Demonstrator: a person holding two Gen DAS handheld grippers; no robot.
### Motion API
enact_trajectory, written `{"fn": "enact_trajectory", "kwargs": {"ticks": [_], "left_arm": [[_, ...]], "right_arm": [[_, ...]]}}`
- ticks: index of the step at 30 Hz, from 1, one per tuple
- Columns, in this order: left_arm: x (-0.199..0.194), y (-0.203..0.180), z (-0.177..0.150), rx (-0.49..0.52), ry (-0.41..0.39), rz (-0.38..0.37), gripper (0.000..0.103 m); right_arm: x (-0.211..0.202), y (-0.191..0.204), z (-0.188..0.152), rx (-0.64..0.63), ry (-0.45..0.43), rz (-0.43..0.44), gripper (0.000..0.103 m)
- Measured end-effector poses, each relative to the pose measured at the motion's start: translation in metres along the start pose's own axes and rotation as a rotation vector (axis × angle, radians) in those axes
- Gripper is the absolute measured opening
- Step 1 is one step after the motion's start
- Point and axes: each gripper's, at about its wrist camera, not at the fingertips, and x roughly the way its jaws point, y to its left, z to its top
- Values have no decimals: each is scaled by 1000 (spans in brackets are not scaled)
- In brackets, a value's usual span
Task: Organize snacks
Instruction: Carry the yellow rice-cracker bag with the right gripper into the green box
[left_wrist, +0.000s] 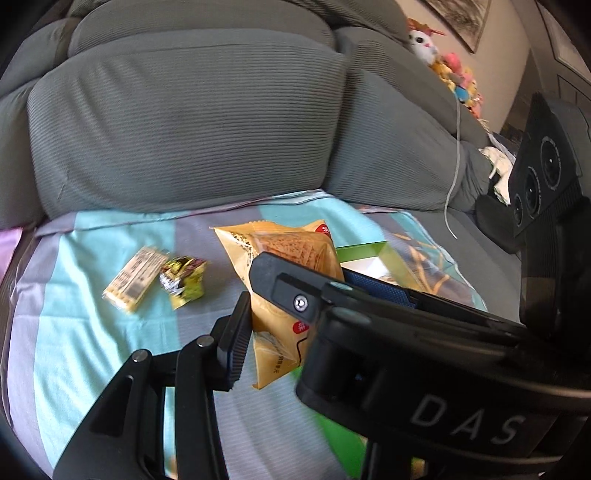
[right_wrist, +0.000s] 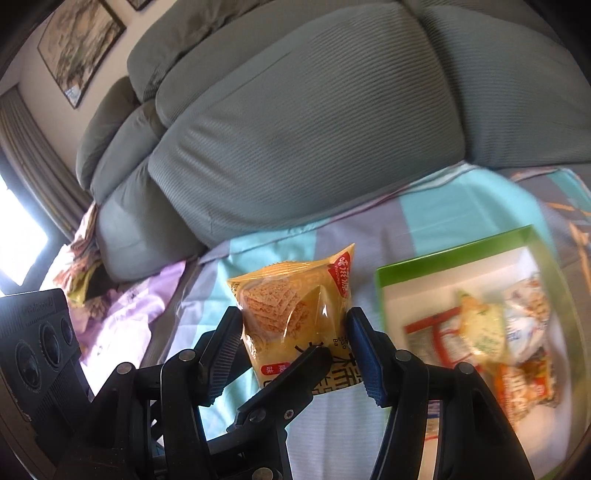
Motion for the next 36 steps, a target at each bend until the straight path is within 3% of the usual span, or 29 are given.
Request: {"fn": "enact_trajectory", "kwargs": {"ticks": [8,17,36], "left_arm": [[12,-41,9,83,-20,-23,42],[40,-74,12,138,16,-70,42],[82,-100,8,159,119,-164,42]], "right_arm": [[-33,-31,6,57,-78,-15,62],[-51,-73,6,136,-118,-46,62],[-54,-126,5,237,-96,-145,62]]}}
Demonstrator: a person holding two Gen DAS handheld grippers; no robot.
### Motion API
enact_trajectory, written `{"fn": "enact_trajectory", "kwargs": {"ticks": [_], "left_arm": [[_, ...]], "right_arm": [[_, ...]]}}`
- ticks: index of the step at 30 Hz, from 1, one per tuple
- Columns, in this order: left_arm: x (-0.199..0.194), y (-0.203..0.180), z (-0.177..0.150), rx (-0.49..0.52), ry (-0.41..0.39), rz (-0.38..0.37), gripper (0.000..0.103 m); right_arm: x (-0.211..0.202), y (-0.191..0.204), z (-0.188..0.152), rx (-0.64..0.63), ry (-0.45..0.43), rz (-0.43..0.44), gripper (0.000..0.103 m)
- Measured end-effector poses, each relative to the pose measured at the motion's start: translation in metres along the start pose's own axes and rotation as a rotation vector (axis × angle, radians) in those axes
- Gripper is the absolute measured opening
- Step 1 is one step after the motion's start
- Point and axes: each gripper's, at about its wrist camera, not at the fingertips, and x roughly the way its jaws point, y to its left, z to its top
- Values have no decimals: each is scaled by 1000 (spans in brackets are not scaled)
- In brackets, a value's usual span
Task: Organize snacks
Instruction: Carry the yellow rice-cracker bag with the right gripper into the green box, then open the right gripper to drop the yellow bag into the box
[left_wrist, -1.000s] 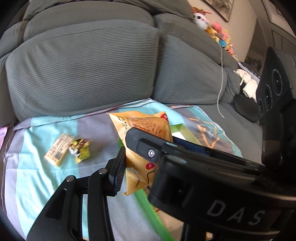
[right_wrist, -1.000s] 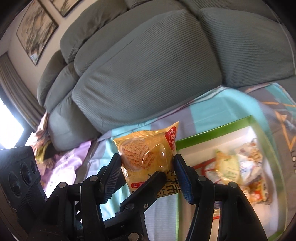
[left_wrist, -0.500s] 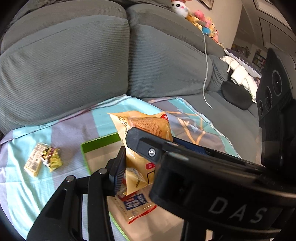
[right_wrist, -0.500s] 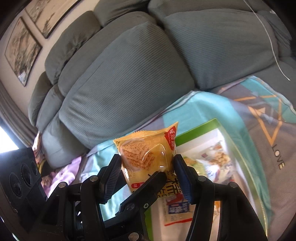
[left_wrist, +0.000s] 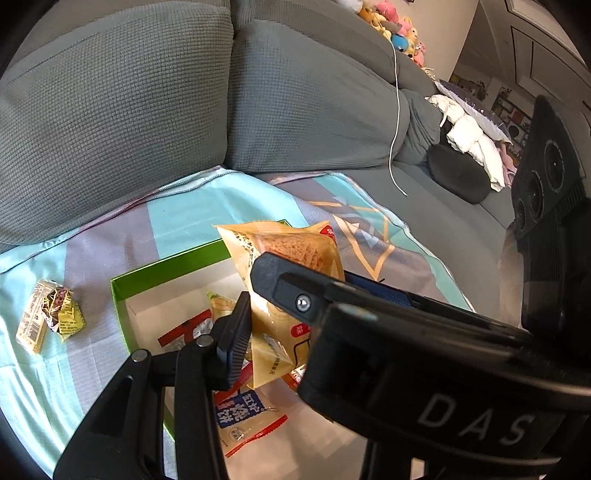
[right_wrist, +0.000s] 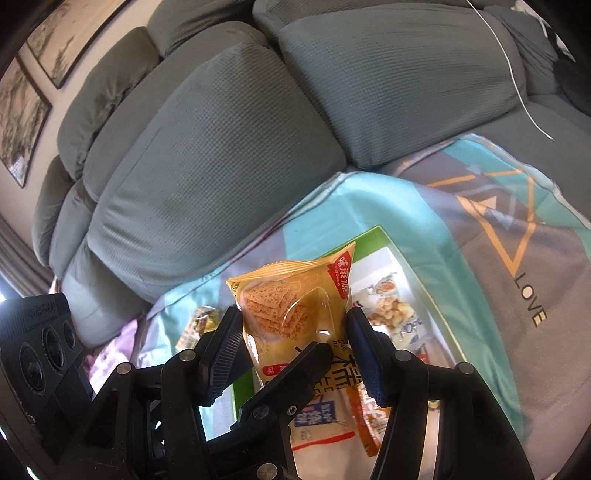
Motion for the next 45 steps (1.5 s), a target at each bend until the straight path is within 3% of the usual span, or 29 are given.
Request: {"fn": "enact_trajectory", "kwargs": {"ticks": [26,45], "left_arm": [[42,17,-12,-114,186,-68,41],[55,35,-18,-163,244,-62,43]], "right_arm": [[39,-24,-2,39,127,-95,62],[61,-22,-6,31,190,-132,62]]}}
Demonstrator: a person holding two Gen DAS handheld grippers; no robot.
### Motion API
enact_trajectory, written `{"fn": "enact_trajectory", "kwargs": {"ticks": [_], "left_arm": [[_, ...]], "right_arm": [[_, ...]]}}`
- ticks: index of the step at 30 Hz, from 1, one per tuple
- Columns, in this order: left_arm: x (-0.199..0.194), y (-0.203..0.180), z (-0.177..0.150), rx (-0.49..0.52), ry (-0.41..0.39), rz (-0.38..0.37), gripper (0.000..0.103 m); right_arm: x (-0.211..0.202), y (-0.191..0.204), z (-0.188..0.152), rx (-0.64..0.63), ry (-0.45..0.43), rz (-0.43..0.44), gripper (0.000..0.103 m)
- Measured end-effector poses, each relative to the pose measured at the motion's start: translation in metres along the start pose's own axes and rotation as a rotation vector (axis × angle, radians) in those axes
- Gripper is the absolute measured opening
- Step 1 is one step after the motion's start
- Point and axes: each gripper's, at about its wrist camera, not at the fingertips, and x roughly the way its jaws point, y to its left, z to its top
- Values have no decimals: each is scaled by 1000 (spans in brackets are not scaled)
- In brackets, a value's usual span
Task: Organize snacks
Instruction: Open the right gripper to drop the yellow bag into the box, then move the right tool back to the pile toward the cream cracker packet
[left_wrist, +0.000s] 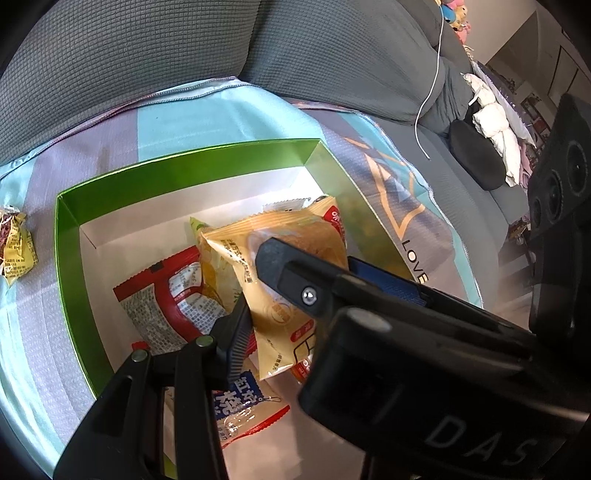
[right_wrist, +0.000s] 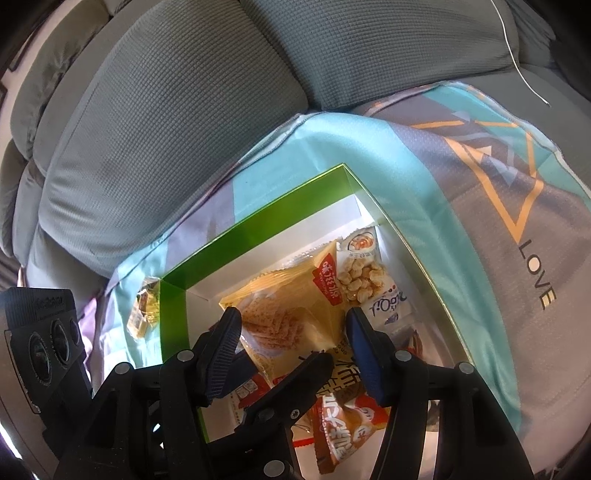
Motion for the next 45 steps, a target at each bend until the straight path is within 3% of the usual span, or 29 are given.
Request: {"fn": "enact_trajectory", "kwargs": {"ticks": [7,16,18,20,25,29,31,34,39,43,45], "left_arm": [[-3,4,-2,-6,-4,18,53],[-19,8,-2,-8,-35,8,64],[-28,11,-2,-11,-45,14,75],[-41,16,-2,-13,-73,30,77],[-81,51,-3,-68,-135,79,82],[-119,110,-10,-160,-189,189,84],[-134,142,-16,-228,-222,229,87],[-145,203,-29,-404,-263,254,87],[-134,265,-33,-562,-244,243,86],[-119,290,-30,-633,-228,260,85],[-109,307,-30,-699,-214,219,83]], "right_arm": [[3,-1,0,0,10,-34,62],[-6,3,-1,-5,-17,-17,63],[-10,5,-1,-8,-37,-15,65],[-16,8,-1,-12,-62,-10,69],[-32,23,-2,-36,-131,41,76],[-34,48,-2,-77,-144,97,76],[-27,71,0,-117,-125,101,77],[-8,116,9,-222,-75,124,77],[72,215,23,-444,117,178,77],[147,268,21,-562,243,112,77],[180,284,22,-602,285,71,77]]}}
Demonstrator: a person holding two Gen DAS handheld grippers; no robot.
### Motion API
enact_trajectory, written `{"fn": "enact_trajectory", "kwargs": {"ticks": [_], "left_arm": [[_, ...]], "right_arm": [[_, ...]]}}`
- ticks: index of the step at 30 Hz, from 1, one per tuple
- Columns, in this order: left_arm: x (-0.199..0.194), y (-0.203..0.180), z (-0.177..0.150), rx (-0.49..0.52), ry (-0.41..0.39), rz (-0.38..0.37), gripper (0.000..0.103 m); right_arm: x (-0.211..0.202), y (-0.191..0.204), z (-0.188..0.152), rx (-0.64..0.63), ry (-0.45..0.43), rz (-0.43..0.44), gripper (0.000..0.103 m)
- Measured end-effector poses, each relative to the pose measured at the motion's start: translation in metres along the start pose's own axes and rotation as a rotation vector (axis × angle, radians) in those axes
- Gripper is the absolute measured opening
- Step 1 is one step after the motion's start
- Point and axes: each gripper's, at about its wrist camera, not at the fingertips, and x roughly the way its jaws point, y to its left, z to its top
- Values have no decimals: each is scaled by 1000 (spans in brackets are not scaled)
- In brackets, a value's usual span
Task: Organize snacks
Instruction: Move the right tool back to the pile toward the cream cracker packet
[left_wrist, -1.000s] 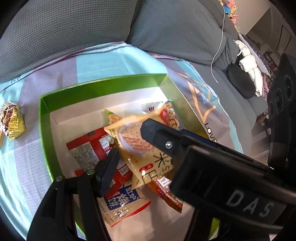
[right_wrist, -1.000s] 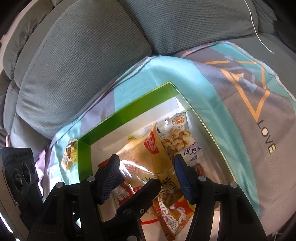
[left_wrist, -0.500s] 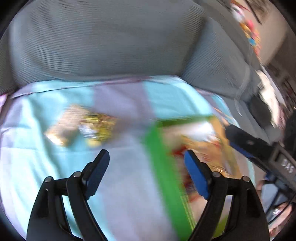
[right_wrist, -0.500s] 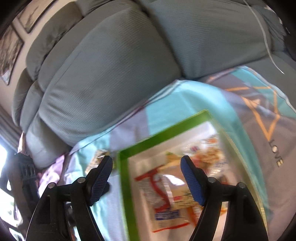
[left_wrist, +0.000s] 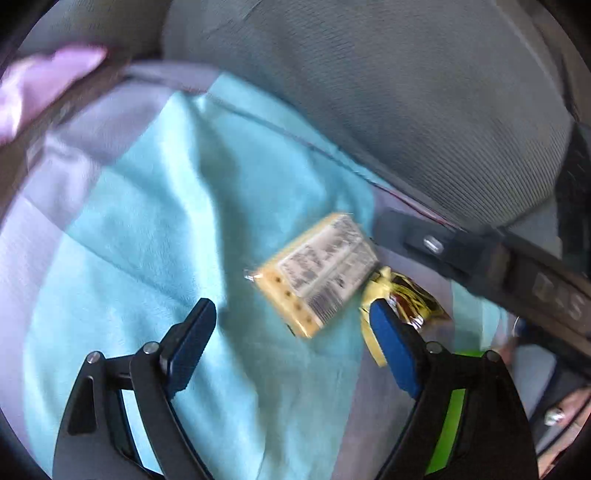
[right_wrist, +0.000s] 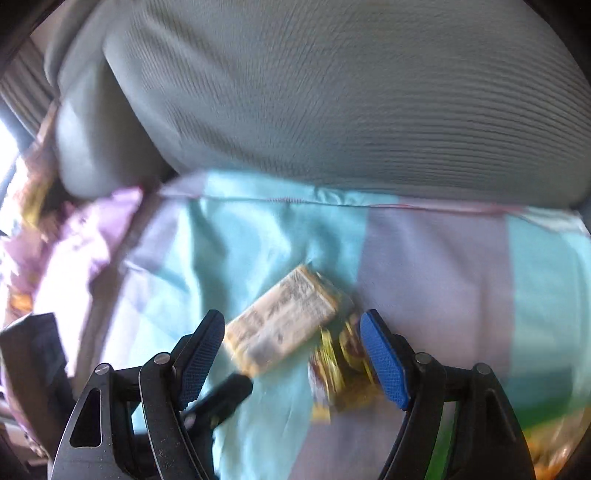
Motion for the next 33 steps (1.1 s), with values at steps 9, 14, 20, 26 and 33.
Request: {"fn": "enact_trajectory", "kwargs": {"ticks": [9,14,20,26,33], "left_arm": [[20,1,14,-36,10,-25,57],[19,-1,12,-4,-7,35,46],[1,-12,5,22,10,-72,32],[-4,3,-8,14,26,9,29],[1,13,-5,-97,48,-78,53]], "right_arm": [[67,12,19,-75,103,-33,76],[66,19,5,-107,119,-39,71],[42,24,-5,-90,101,81,44],[23,32,-12,-71,78,40,44],[41,-28,16,-14,114,-165,66]]}}
